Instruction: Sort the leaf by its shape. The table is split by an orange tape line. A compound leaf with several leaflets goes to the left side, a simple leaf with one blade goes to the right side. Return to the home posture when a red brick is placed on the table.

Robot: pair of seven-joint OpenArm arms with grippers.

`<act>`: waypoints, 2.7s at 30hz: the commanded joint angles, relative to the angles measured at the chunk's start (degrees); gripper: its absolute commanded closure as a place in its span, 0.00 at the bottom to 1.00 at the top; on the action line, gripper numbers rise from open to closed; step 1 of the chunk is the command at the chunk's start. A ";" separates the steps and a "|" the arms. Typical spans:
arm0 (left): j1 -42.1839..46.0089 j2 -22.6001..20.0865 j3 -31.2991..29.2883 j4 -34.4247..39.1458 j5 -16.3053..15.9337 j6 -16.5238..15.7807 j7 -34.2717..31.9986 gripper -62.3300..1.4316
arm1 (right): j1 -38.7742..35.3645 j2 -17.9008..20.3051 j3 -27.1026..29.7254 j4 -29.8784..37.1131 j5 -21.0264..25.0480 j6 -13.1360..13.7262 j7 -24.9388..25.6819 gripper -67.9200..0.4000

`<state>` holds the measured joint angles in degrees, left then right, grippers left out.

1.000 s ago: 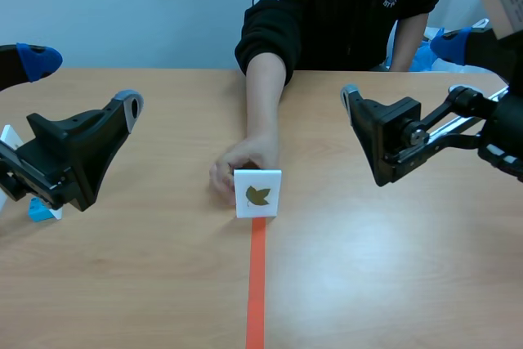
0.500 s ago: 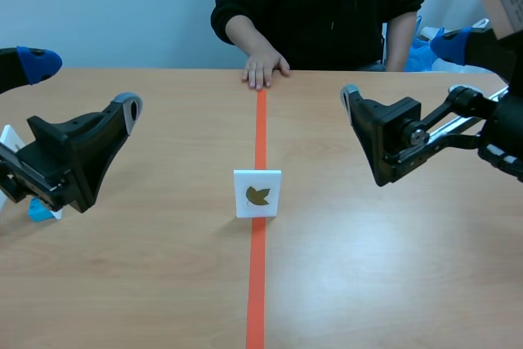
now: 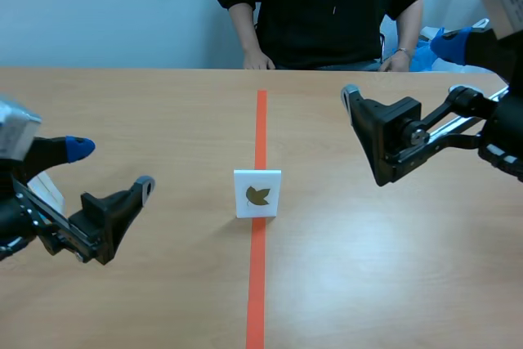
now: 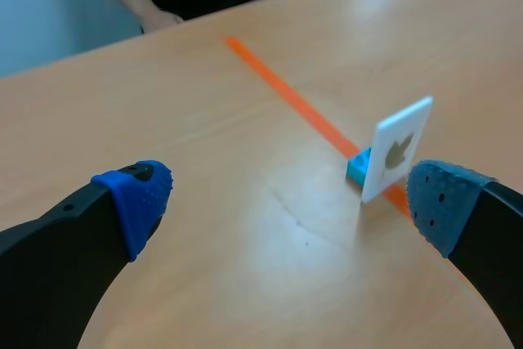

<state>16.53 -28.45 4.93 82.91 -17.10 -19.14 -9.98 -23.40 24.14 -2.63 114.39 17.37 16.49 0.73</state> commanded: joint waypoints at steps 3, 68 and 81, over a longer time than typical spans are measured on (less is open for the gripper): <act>-4.15 -0.31 4.48 -3.34 1.97 -0.13 -2.36 0.01 | 0.37 0.33 0.48 1.44 0.61 -0.17 0.68 0.04; -46.21 14.01 50.29 -47.71 6.19 2.01 -9.97 0.44 | 0.39 0.26 0.48 1.44 0.61 -0.17 0.87 0.04; -46.21 14.01 50.29 -47.71 5.79 2.01 -10.16 0.75 | 0.39 0.26 0.48 1.44 0.61 -0.17 0.87 0.04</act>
<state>-28.60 -14.76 55.53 34.15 -10.57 -16.80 -19.00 -23.40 24.14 -2.63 114.39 17.37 16.51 0.78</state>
